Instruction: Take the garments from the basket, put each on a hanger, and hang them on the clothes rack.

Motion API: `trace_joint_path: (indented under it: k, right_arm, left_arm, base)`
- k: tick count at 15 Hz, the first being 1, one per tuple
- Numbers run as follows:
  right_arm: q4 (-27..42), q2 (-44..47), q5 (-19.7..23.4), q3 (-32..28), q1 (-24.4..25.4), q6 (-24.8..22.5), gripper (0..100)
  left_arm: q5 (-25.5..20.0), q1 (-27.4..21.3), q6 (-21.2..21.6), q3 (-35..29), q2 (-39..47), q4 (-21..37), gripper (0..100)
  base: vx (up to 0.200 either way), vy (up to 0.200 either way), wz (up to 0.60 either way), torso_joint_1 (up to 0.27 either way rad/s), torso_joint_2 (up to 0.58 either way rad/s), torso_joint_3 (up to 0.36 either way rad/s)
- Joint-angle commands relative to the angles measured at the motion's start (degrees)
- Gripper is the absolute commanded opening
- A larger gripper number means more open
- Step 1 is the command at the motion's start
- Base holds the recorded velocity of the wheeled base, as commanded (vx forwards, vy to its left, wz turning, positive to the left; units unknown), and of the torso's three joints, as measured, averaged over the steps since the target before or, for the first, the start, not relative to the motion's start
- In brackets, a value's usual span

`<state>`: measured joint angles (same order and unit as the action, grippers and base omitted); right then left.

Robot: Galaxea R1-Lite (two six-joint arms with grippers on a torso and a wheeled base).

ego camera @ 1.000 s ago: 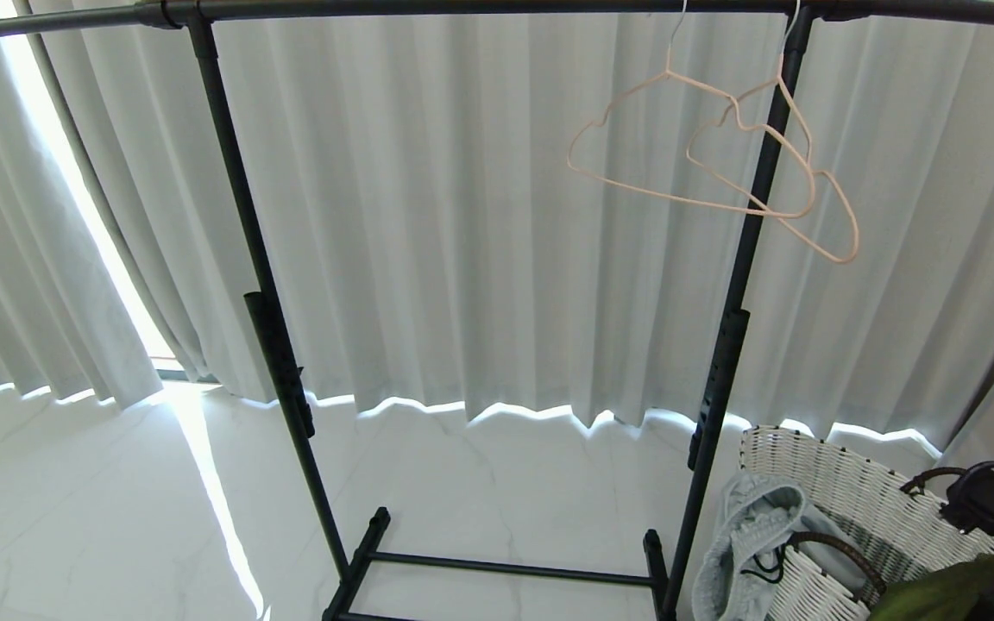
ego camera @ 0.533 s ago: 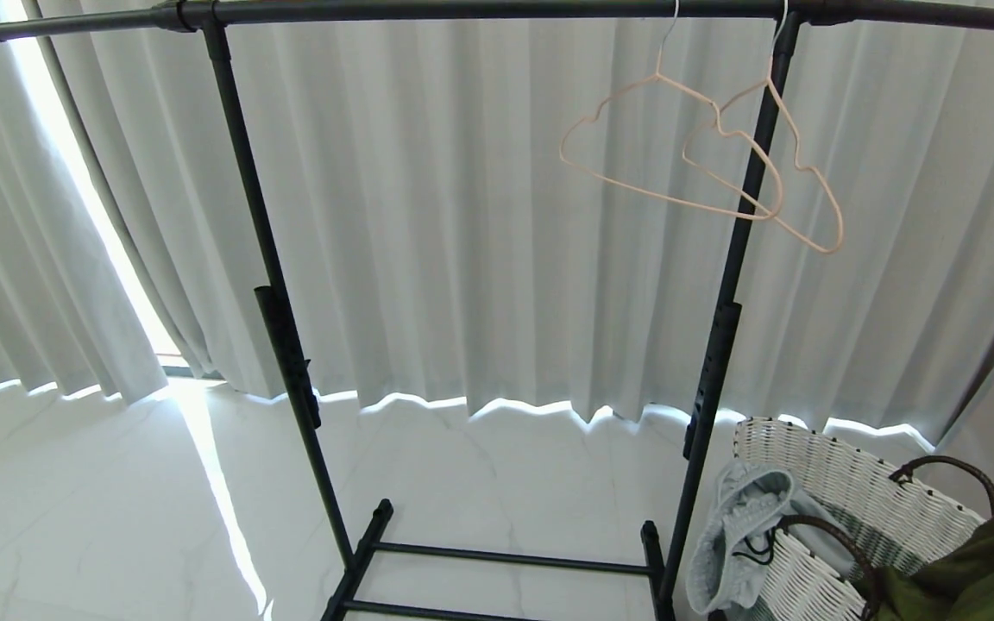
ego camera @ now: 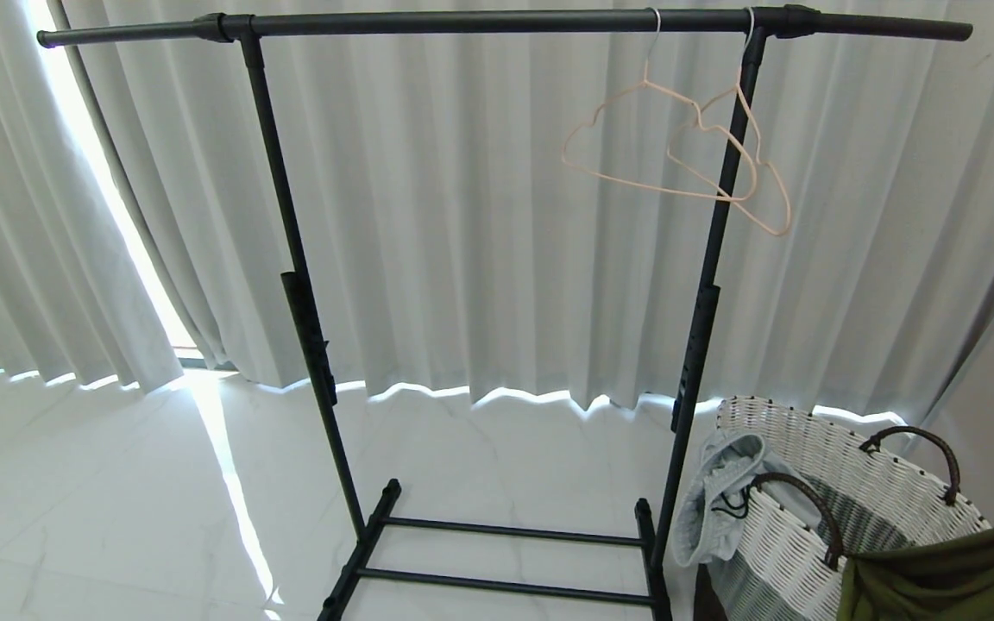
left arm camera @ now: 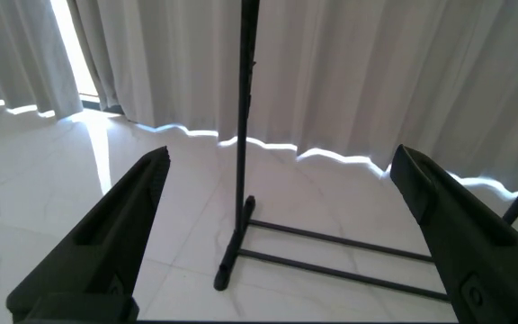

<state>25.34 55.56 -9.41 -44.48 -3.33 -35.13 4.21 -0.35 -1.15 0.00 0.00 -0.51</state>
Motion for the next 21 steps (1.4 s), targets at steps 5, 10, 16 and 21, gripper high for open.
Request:
trace_joint_path:
  k: [5, 10, 16, 21]
  right_arm:
    - [-0.12, -0.11, 0.09, 0.01, 1.39, -0.02, 0]
    - [-0.30, -0.72, 0.18, -0.16, 4.38, 0.15, 0]
    - [-1.61, 0.25, 0.36, -0.16, 17.13, 8.33, 0]
    - [-9.17, 4.64, 1.41, -0.34, 30.93, 14.83, 0]
  left_arm:
    - [-0.07, 0.00, 0.27, 0.00, 0.09, -0.02, 100]
    - [0.01, 0.00, 0.18, 0.00, 0.09, -0.02, 100]
    - [-0.51, 0.00, 2.64, 0.00, 0.00, -0.02, 100]
    - [-0.60, 0.00, 2.73, 0.00, 0.09, -0.02, 100]
  base:
    - [0.000, 0.200, 0.00, 0.004, 0.00, 0.000]
    - [0.000, 0.200, 0.00, 0.002, 0.00, 0.001]
    - [0.000, 0.067, 0.00, 0.000, 0.00, 0.001]
    - [0.000, 0.000, 0.00, 0.000, 0.00, 0.000]
